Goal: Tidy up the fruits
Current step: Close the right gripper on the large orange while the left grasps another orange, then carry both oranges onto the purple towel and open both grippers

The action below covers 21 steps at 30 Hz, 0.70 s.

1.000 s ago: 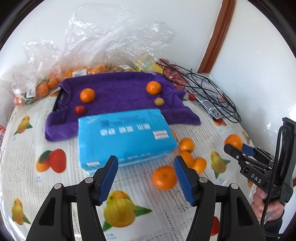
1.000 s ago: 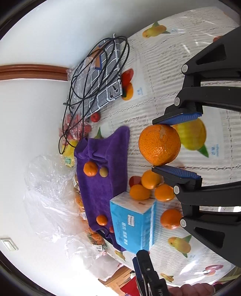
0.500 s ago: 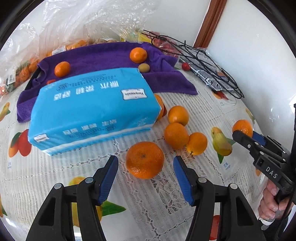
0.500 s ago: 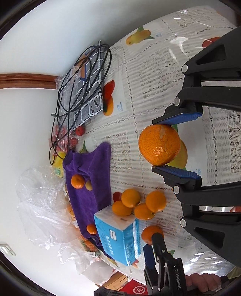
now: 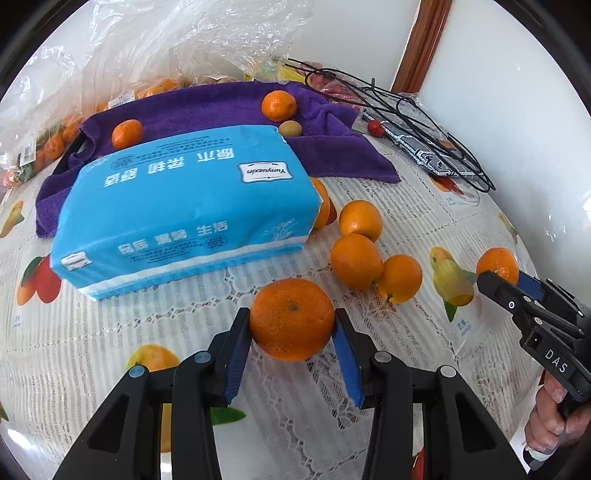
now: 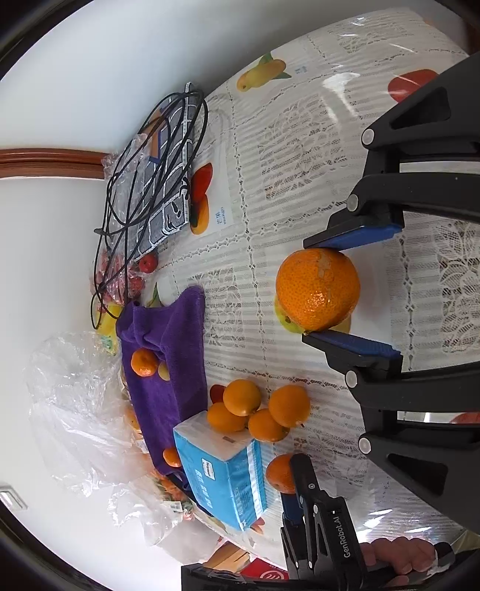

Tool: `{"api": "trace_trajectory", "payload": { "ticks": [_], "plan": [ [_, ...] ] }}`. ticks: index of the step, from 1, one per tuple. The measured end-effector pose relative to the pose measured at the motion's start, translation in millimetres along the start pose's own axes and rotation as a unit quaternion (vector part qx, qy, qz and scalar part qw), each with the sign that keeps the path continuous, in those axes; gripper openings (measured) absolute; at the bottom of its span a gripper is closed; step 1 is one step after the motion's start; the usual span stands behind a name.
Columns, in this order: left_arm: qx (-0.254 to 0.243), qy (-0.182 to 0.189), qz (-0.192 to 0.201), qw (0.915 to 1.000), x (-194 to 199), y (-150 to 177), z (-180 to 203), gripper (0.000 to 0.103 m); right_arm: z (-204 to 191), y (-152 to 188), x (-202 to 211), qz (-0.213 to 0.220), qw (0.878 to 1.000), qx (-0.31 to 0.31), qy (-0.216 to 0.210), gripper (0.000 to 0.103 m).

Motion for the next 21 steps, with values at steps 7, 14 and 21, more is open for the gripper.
{"api": "trace_trajectory", "payload": {
  "ticks": [7, 14, 21],
  "plan": [
    [0.008, 0.000, 0.031, 0.9995, 38.2, 17.0, -17.9, 0.042, -24.8, 2.9, 16.9, 0.018, 1.000, 0.012, 0.001, 0.042],
    [0.041, -0.016, 0.067, 0.9968, 75.2, 23.4, -51.6, 0.042, -62.2, -5.5, 36.1, 0.043, 0.998, 0.007, -0.043, 0.042],
    [0.075, -0.040, 0.101, 0.9912, 105.6, 10.9, -83.6, 0.042, -111.6, -39.5, 47.3, 0.059, 0.994, 0.063, -0.065, 0.042]
  ]
}}
Point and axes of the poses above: each gripper's, at about its wrist camera, not at the fingertips, and x roughly against the way its jaws point, z to its right, y to its underside, the point moved 2 cm from there along -x, roughly the way its jaws point, and after that the axes turned 3 degrees about x, right-handed, at the moved point
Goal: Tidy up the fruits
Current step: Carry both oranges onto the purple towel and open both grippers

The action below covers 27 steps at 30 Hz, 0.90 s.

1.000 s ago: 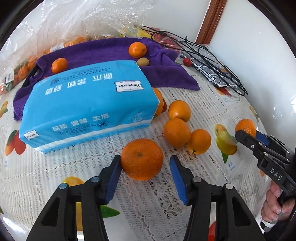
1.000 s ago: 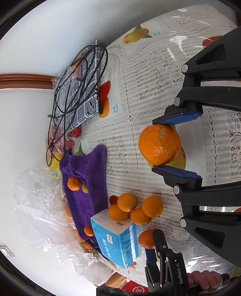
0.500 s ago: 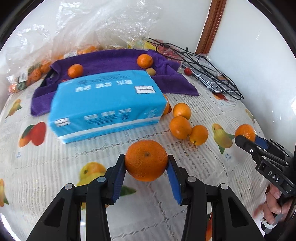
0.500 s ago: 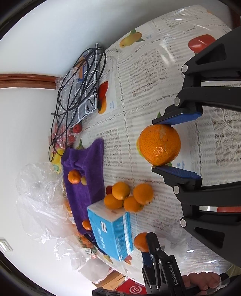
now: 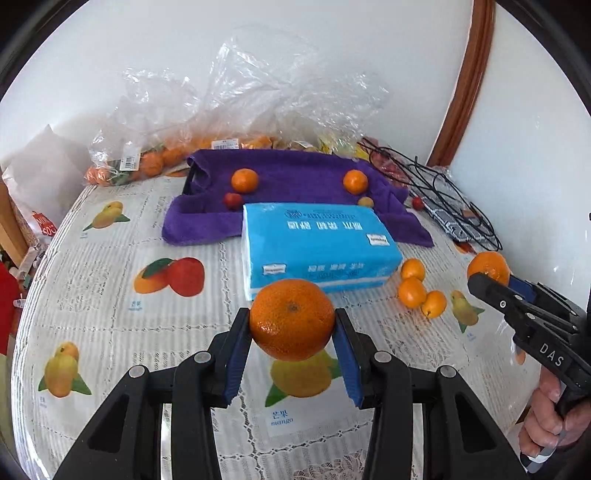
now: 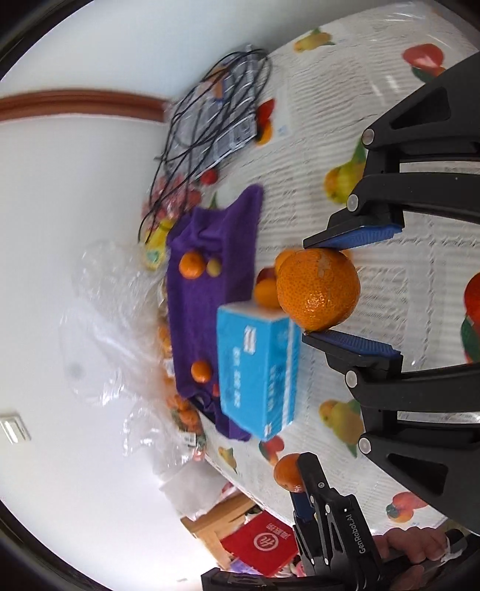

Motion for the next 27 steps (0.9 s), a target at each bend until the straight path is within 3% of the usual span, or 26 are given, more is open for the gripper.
{"api": "trace_trajectory", "payload": {
  "ticks": [8, 20, 27],
  "plan": [
    [0.011, -0.024, 0.020, 0.9994, 4.1, -32.4, -22.0, 0.042, -20.1, -35.3, -15.8, 0.021, 1.000, 0.010, -0.019, 0.042],
    [0.018, -0.010, 0.012, 0.9997, -58.3, -86.9, -40.2, 0.042, 0.8, -91.7, -73.6, 0.021, 1.000, 0.004, 0.005, 0.042],
    [0.018, -0.021, 0.036, 0.9990, -79.6, -109.0, -56.2, 0.042, 18.6, -112.0, -114.8, 0.022, 1.000, 0.005, 0.014, 0.042]
  ]
}}
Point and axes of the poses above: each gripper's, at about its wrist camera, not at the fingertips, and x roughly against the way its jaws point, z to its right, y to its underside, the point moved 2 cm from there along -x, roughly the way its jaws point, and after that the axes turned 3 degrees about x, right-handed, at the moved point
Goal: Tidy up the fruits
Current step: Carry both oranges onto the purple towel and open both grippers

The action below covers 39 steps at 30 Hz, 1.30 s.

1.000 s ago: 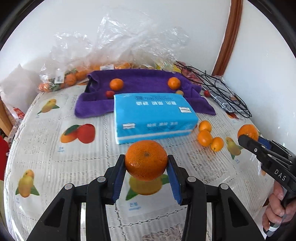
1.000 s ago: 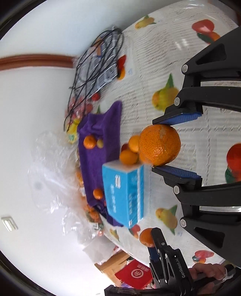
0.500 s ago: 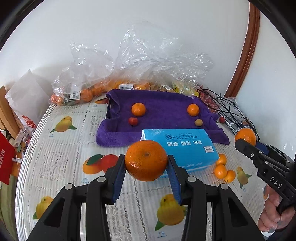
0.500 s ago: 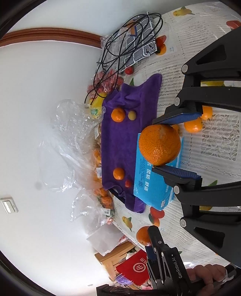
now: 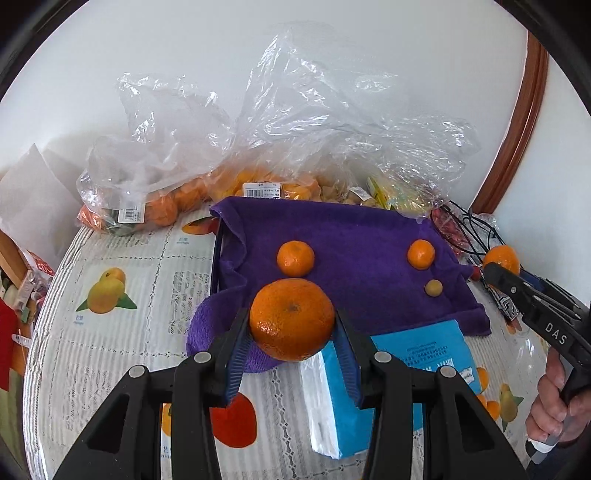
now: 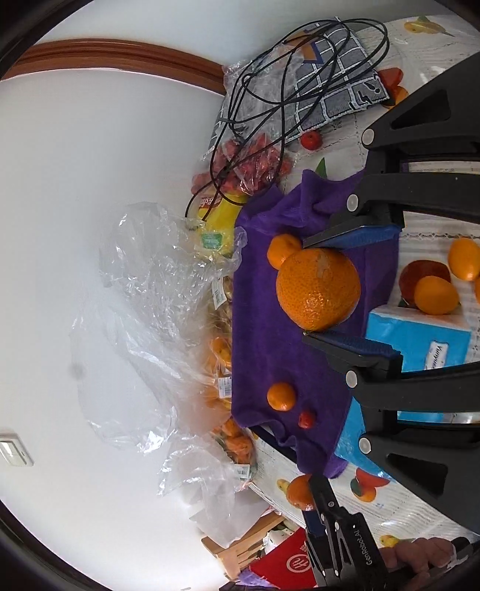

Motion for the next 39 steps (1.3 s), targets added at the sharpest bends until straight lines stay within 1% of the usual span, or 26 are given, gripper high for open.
{"api": "trace_trajectory", "payload": {
  "ticks": [3, 6, 10, 13, 17, 19, 22, 27, 30, 33, 34, 36, 39],
  "plan": [
    [0.006, 0.002, 0.005, 1.0000, -3.7, -0.9, -9.0, 0.042, 6.0, 4.3, -17.0, -0.009, 1.000, -0.008, -0.007, 0.042],
    [0.017, 0.003, 0.001, 0.9999, -9.2, 2.0, -15.8, 0.042, 13.4, 11.4, -33.4, -0.022, 0.999, -0.025, -0.022, 0.042],
    [0.016, 0.005, -0.011, 0.9998, -18.2, 5.3, -16.9, 0.042, 13.4, 16.6, -50.5, -0.034, 0.999, -0.015, -0.007, 0.042],
    [0.016, 0.010, -0.013, 0.9997, -19.7, 6.2, -16.4, 0.042, 13.1, 19.8, -59.0, -0.046, 0.999, -0.019, -0.016, 0.042],
    [0.010, -0.007, -0.005, 0.9999, -18.1, 6.8, -16.1, 0.042, 12.6, 24.9, -67.7, -0.060, 0.998, -0.018, -0.015, 0.043],
    [0.010, -0.008, -0.005, 0.9999, -18.6, 6.7, -16.3, 0.042, 14.5, 25.7, -70.6, -0.069, 0.997, -0.026, -0.020, 0.043],
    [0.015, -0.003, -0.007, 0.9999, -20.3, 5.1, -16.7, 0.042, 15.0, 26.6, -71.8, -0.072, 0.997, -0.028, -0.024, 0.043],
    [0.016, -0.009, -0.016, 0.9997, -27.7, 1.6, -11.2, 0.042, 15.1, 26.4, -66.0, -0.064, 0.997, -0.031, -0.030, 0.044],
    [0.013, -0.008, -0.023, 0.9996, -31.5, -4.0, -4.6, 0.042, 14.2, 27.5, -57.0, -0.056, 0.998, -0.028, -0.031, 0.044],
    [0.007, -0.015, -0.019, 0.9997, -36.0, -13.0, 3.7, 0.042, 16.1, 29.3, -46.3, -0.047, 0.998, -0.027, -0.033, 0.047],
    [0.006, -0.015, -0.038, 0.9992, -38.3, -14.8, 6.0, 0.042, 16.9, 29.5, -43.6, -0.047, 0.998, -0.024, -0.029, 0.047],
    [0.007, -0.012, -0.040, 0.9991, -45.7, -18.7, 10.8, 0.042, 18.2, 29.4, -39.3, -0.051, 0.999, -0.008, -0.010, 0.047],
    [0.015, -0.015, -0.046, 0.9987, -59.7, -20.9, 17.4, 0.042, 22.3, 29.6, -31.4, -0.045, 0.999, 0.002, 0.011, 0.048]
  ]
}}
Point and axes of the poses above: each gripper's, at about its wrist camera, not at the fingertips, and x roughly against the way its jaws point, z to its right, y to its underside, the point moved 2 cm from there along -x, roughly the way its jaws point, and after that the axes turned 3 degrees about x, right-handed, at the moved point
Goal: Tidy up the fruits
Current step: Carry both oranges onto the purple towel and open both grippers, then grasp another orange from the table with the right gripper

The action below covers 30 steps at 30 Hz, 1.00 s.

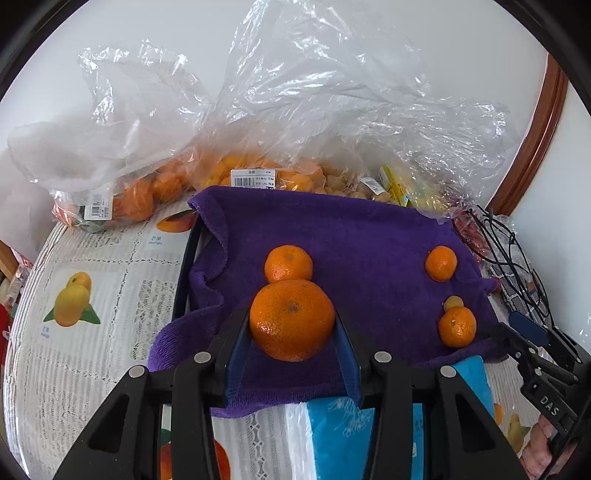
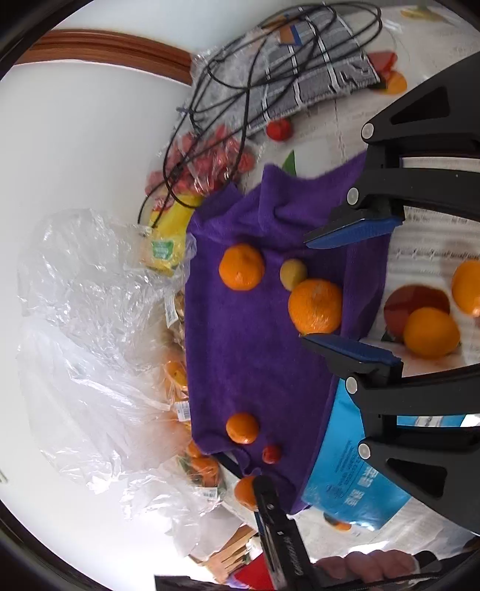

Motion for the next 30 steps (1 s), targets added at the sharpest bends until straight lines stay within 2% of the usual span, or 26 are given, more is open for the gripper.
{"api": "trace_trajectory", "payload": {
  "ticks": [4, 6, 13, 17, 23, 30],
  "plan": [
    [0.000, -0.014, -0.023, 0.9996, -18.5, 0.1, 5.7, 0.042, 7.3, 1.9, 7.2, 0.007, 1.000, -0.002, -0.005, 0.052],
    [-0.001, -0.010, -0.033, 0.9994, -23.5, 1.4, 6.9, 0.042, 10.0, 2.7, 7.0, 0.008, 1.000, -0.007, -0.007, 0.052],
    [-0.005, -0.008, -0.039, 0.9992, -23.3, 4.5, 6.1, 0.042, 12.8, 6.8, 1.2, -0.006, 1.000, -0.005, 0.001, 0.052],
    [-0.013, -0.012, -0.039, 0.9991, -20.8, 6.2, 7.3, 0.045, 21.0, 10.9, 8.9, -0.003, 1.000, -0.019, 0.003, 0.052],
    [-0.011, -0.016, -0.021, 0.9996, -2.0, 4.0, 6.9, 0.056, 28.4, 31.4, 24.5, -0.010, 0.999, -0.036, -0.014, 0.053],
    [-0.009, -0.004, -0.007, 0.9999, 24.4, 14.1, 2.4, 0.060, 7.6, 48.2, 24.5, -0.035, 0.997, 0.003, -0.063, 0.051]
  ]
}}
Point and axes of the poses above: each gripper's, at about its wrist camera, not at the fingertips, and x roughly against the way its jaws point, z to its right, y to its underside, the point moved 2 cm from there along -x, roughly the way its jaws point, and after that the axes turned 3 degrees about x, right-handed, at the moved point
